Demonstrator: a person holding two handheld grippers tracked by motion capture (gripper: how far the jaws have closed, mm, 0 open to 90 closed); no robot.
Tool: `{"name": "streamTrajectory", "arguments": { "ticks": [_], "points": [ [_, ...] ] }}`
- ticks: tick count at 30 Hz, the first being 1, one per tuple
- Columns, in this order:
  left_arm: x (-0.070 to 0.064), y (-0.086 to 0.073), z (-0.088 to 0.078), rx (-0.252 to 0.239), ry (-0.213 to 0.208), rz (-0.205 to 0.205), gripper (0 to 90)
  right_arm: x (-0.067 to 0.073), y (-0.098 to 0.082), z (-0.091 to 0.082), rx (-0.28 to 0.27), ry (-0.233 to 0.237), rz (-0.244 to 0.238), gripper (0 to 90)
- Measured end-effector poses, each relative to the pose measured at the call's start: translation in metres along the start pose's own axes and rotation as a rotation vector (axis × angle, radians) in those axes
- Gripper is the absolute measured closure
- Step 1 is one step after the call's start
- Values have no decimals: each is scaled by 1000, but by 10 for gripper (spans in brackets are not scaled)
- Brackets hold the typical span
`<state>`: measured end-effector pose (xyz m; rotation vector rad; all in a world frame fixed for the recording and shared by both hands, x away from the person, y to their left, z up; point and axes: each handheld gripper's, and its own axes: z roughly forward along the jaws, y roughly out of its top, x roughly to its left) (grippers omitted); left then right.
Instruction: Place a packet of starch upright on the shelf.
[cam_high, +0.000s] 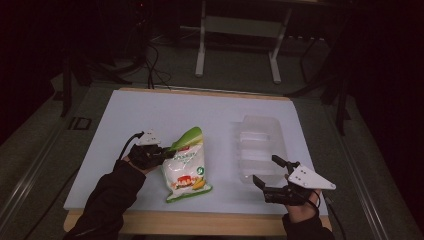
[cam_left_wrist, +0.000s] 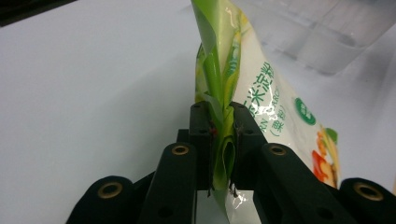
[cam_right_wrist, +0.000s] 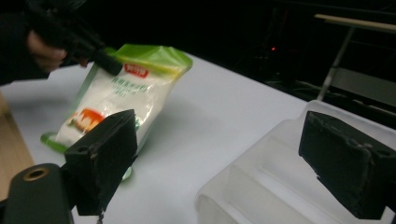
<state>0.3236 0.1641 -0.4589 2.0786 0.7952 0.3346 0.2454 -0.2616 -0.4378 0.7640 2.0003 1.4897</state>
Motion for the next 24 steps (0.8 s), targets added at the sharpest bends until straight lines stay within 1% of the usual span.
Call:
{"name": "streamTrajectory", "arguments": {
  "ticks": [1, 3, 4, 5, 6, 7, 8, 9, 10, 12, 13, 14, 16, 18, 20, 21, 22, 23, 24],
  "points": [
    [-7, 2, -2, -11, 11, 35, 826, 0, 4, -2, -30, 3, 16, 106],
    [-8, 2, -3, -20, 8, 35, 827, 1, 7, -3, -42, -20, -2, 106],
    [-10, 3, -5, -28, 9, 38, 827, 1, 8, -4, -48, -3, -9, 106],
    [-10, 3, -5, -28, 9, 38, 828, 1, 8, -4, -48, -3, -9, 106],
    [-13, 5, -7, -32, 2, 42, 828, 2, 12, -5, -54, 0, -24, 106],
    [-13, 5, -7, -32, 2, 42, 828, 2, 12, -5, -54, 0, -24, 106],
    [-15, 6, -8, -37, 0, 47, 828, 3, 14, -5, -57, 14, -24, 106],
    [-18, 9, -10, -39, -11, 55, 828, 4, 15, -5, -55, 18, -30, 106],
    [-21, 11, -12, -43, -12, 65, 828, 5, 19, -4, -45, 41, -50, 106],
    [-27, 14, -15, -56, -34, 82, 829, 6, 20, -3, -37, 47, -50, 107],
    [-30, 16, -17, -73, -42, 94, 829, 6, 21, -2, -30, 53, -50, 112],
    [-33, 18, -19, -82, -63, 96, 829, 6, 22, 0, -20, 70, -45, 136],
    [-43, 22, -23, -97, -73, 121, 829, 6, 23, 3, -14, 97, -47, 138],
    [-49, 27, -26, -109, -75, 139, 829, 6, 24, 3, -14, 97, -49, 142],
    [-53, 31, -29, -130, -82, 142, 829, 6, 27, 7, -8, 119, -42, 147],
    [-55, 36, -33, -153, -90, 145, 829, 5, 28, 8, -7, 126, -34, 147],
    [-55, 36, -33, -153, -90, 145, 829, 5, 28, 8, -7, 126, -34, 147],
    [-56, 38, -36, -169, -88, 144, 829, 4, 28, 10, -3, 132, -24, 147],
    [-55, 41, -38, -180, -96, 136, 829, 4, 29, 13, 7, 144, -12, 147]
  ]
}}
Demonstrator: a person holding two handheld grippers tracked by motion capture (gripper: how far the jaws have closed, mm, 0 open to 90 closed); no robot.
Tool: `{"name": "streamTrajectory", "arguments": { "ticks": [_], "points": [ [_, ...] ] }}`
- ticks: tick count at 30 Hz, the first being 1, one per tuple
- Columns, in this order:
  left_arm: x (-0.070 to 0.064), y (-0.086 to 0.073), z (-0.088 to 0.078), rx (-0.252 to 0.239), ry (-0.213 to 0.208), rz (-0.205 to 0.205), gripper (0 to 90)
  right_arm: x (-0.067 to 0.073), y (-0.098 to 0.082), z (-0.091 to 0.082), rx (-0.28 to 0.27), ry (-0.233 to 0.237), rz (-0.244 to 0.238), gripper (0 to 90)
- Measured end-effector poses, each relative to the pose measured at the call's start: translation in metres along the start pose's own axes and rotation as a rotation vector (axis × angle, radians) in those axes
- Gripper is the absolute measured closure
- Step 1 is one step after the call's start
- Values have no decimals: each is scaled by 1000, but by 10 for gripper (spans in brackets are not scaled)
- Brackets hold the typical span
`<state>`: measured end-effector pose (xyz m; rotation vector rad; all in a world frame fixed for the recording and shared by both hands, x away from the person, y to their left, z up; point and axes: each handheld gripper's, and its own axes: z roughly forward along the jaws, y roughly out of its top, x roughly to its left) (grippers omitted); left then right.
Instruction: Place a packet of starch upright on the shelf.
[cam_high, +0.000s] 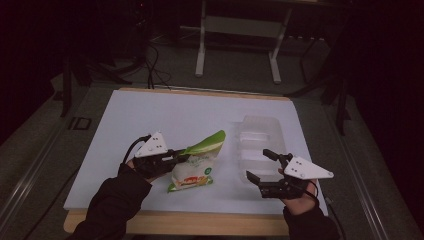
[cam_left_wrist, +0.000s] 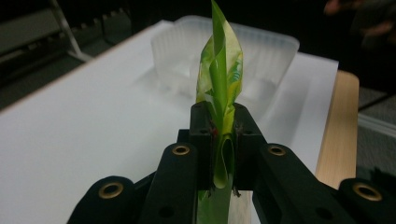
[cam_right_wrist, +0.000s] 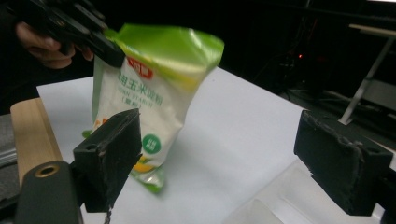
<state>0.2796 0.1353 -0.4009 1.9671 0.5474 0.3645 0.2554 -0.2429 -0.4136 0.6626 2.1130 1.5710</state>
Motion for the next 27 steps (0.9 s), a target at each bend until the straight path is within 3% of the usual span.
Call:
{"name": "streamTrajectory", "arguments": {
  "ticks": [5, 6, 7, 9, 12, 14, 20, 24, 27],
  "points": [
    [1, 11, -6, -64, -34, -18, 829, -2, 4, 19, 48, 85, 40, 174],
    [2, 12, -7, -75, -56, -31, 829, -3, 5, 22, 55, 105, 48, 182],
    [1, 15, -9, -104, -71, -30, 829, -5, 7, 31, 56, 130, 60, 188],
    [0, 17, -10, -117, -82, -33, 829, -3, 10, 37, 41, 138, 61, 206],
    [0, 18, -10, -120, -88, -32, 829, -2, 12, 39, 29, 147, 59, 215],
    [-1, 22, -10, -130, -96, -30, 829, 2, 18, 51, 23, 178, 45, 226],
    [-8, 28, -7, -142, -117, -6, 829, -1, 21, 63, 58, 199, 62, 261],
    [-12, 32, -3, -141, -132, 8, 828, -1, 26, 70, 75, 218, 46, 269],
    [-15, 36, 0, -148, -143, 12, 829, 1, 29, 74, 101, 252, 34, 328]
  ]
}}
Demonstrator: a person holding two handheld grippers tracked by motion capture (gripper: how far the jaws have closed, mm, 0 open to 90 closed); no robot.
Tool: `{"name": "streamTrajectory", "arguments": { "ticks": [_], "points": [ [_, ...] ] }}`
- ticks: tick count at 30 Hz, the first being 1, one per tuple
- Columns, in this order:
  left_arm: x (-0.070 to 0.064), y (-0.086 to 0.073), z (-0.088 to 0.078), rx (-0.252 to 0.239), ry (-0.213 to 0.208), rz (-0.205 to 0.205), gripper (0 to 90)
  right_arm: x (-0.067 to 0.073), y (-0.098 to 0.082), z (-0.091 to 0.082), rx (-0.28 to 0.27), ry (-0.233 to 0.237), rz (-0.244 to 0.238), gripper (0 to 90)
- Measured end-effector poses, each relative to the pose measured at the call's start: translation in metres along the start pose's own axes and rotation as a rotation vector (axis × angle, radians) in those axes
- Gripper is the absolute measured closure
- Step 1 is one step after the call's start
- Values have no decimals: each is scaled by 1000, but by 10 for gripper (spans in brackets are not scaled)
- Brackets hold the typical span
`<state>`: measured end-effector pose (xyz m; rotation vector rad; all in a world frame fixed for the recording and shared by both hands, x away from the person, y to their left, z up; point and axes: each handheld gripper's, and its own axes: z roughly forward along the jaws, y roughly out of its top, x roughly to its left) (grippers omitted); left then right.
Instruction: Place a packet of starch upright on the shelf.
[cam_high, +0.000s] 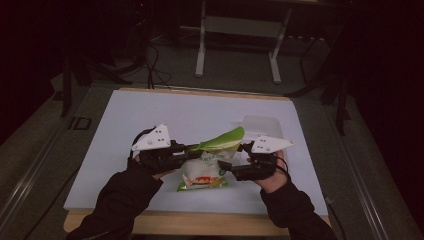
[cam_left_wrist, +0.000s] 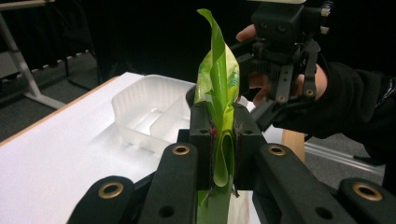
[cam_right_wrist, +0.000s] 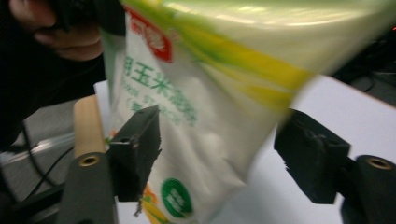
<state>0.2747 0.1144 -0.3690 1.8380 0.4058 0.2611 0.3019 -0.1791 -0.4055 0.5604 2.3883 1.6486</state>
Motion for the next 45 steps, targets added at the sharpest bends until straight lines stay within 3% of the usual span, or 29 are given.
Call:
{"name": "streamTrajectory", "arguments": {
  "ticks": [1, 4, 10, 15, 16, 19, 27, 30, 31, 32, 33, 34, 35, 38, 40, 41, 43, 45],
  "points": [
    [-1, 1, 1, -1, -4, 1, 828, 2, 1, 1, 31, 24, 9, 433],
    [-3, 3, 4, -7, -5, 5, 828, 3, 3, 2, 51, 38, 14, 429],
    [-4, 4, 8, -16, -20, -10, 828, 6, 5, 4, 91, 16, -16, 455],
    [-4, 4, 9, -10, -13, -17, 826, 13, 9, 9, 114, -6, -62, 603],
    [-4, 3, 9, -8, -10, -22, 826, 13, 10, 9, 117, 6, -61, 699],
    [0, 2, 7, -10, -20, -39, 823, 13, 13, 7, 126, 26, -59, 774],
    [0, 3, 1, -55, -42, -42, 768, 20, 23, -5, 121, 15, -102, 806],
    [0, 5, 0, -79, -83, -43, 725, 21, 27, -10, 119, 11, -117, 809],
    [-1, 5, 0, -87, -111, -53, 572, 20, 30, -16, 107, 7, -119, 813],
    [-1, 5, 0, -87, -111, -53, 504, 20, 30, -16, 107, 7, -119, 813],
    [-1, 5, 0, -87, -111, -53, 504, 18, 31, -20, 94, 5, -100, 813],
    [-4, 3, 0, -84, -107, -38, 368, 13, 33, -28, 69, 0, -91, 815],
    [-6, 2, 0, -84, -99, -34, 315, 11, 34, -34, 58, -7, -88, 815],
    [-5, -4, -1, -61, -72, -61, 166, 8, 36, -43, 45, -29, -97, 816],
    [-1, -12, -2, -44, -39, -80, 131, 2, 41, -61, 25, -72, -108, 816],
    [-1, -12, -2, -44, -39, -80, 97, 1, 42, -65, 21, -76, -115, 816],
    [3, -20, -3, -32, -48, -128, 11, -4, 45, -76, 11, -85, -110, 817],
    [3, -20, -3, -32, -48, -128, 10, -5, 47, -81, 9, -90, -108, 817]
  ]
}}
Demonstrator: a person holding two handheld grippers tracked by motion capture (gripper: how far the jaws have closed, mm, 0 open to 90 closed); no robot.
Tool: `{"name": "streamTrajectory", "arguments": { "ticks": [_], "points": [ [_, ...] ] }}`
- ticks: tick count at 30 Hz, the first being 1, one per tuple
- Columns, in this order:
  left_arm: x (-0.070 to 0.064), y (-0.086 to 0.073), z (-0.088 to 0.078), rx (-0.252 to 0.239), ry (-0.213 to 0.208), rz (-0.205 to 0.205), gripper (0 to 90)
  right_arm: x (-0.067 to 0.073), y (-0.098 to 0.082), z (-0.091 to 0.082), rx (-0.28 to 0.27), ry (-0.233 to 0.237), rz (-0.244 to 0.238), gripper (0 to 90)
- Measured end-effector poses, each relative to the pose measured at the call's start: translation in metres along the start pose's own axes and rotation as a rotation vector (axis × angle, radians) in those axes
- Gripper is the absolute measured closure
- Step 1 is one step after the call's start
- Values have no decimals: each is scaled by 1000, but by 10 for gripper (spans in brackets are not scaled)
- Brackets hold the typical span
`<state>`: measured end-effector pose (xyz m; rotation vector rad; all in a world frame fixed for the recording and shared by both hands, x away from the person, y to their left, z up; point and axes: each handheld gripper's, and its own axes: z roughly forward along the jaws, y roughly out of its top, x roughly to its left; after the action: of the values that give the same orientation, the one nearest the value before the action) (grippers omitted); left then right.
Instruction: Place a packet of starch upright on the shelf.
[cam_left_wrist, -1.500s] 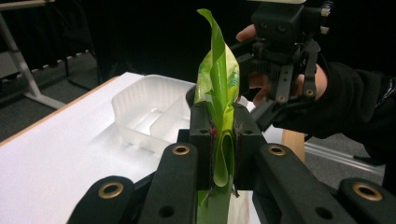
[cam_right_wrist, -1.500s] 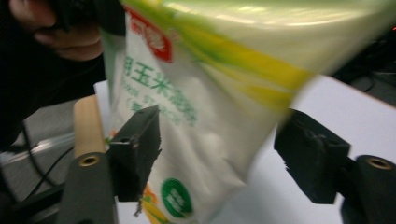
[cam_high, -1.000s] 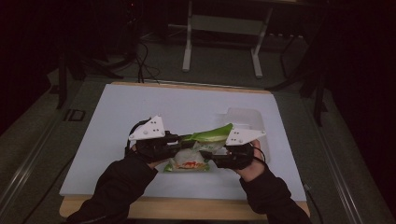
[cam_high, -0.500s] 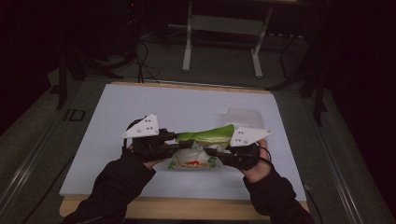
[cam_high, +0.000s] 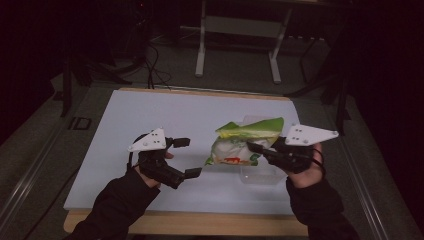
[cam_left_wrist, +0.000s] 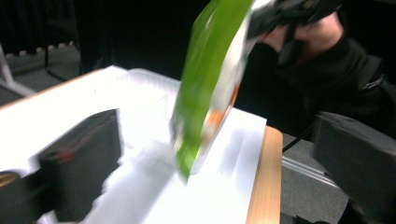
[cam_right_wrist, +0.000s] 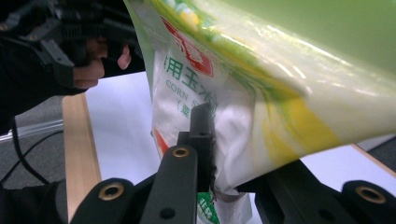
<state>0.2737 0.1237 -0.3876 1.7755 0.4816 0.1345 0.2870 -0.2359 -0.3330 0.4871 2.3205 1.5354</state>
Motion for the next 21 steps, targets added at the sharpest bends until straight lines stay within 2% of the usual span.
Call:
{"name": "streamTrajectory", "arguments": {
  "ticks": [1, 2, 6, 12, 14, 21],
  "points": [
    [2, -6, -2, 2, 23, -7, 10, 0, 0, 0, 0, 0, 0, 816],
    [3, -8, -3, 4, 22, -10, 10, -5, 1, -11, -5, -18, 5, 817],
    [5, -17, -6, 13, 52, -7, 10, -13, -1, -27, 2, -47, 13, 817],
    [9, -32, -10, 27, 62, -40, 10, -25, -8, -43, 22, -87, 29, 817],
    [8, -38, -10, 25, 69, -62, 10, -32, -13, -49, 48, -107, 35, 817],
    [8, -56, -9, 54, 94, -67, 10, -45, -26, -56, 116, -144, 60, 817]
  ]
}}
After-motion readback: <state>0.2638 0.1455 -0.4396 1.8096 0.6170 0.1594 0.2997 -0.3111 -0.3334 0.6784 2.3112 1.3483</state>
